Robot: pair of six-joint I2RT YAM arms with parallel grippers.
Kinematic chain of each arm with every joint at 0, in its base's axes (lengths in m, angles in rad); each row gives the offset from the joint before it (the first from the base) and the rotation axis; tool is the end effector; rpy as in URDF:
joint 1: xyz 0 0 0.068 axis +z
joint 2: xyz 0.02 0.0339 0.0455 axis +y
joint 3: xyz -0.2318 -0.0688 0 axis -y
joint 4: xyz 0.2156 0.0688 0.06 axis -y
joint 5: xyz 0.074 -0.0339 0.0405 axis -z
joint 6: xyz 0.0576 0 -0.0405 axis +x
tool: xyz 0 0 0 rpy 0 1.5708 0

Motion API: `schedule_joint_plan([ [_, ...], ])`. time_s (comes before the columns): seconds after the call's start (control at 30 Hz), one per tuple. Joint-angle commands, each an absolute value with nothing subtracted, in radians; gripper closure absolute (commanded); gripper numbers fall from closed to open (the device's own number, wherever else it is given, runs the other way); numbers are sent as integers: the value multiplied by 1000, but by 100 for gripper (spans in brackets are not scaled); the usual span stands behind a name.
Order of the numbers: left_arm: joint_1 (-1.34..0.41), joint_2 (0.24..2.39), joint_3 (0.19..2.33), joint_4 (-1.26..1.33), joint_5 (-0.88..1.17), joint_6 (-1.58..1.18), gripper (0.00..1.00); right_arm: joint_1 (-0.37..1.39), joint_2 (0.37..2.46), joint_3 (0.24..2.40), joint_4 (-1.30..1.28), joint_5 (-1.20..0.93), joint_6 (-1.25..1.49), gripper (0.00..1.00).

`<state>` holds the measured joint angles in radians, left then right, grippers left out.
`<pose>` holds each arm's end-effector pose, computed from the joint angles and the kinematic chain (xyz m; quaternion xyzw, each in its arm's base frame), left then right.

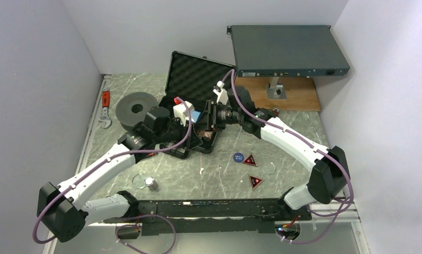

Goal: Pack up texas hold em set

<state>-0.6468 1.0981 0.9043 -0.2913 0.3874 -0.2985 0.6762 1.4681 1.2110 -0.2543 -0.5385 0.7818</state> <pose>0.1866 -0.1682 0.2779 0.2435 0.8103 -0.3775 0.3763 0.2371 0.2281 0.2869 -0.0903 0.8378 0.4957 0.2104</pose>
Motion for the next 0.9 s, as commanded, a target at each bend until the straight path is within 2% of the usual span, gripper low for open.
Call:
schedule_joint_plan([
  [0.0,-650,1113,947,-217,421,-299,77,680,1437,1271,-227,-563,773,100],
  [0.07,-650,1114,935,-195,425,-302,95,680,1442,1269,-222,-567,768,100],
  [0.1,-650,1114,930,-191,423,-303,100,679,1446,1266,-210,-576,765,100],
  [0.13,-649,1113,921,-190,417,-301,100,679,1450,1264,-194,-585,761,99],
  [0.17,-650,1111,918,-193,409,-300,100,679,1455,1265,-186,-596,755,94],
  [0.27,-650,1099,914,-230,371,-284,100,677,1474,1290,-198,-592,714,71],
  [0.37,-649,1072,911,-276,310,-267,100,678,1486,1344,-273,-531,653,32],
  [0.43,-649,1056,910,-301,262,-256,100,677,1483,1372,-316,-463,611,21],
  [0.67,-631,1066,964,-413,108,-188,100,676,1380,1278,-312,-146,525,17],
  [0.87,-586,1081,993,-417,-16,-147,100,676,1170,897,6,67,490,17],
])
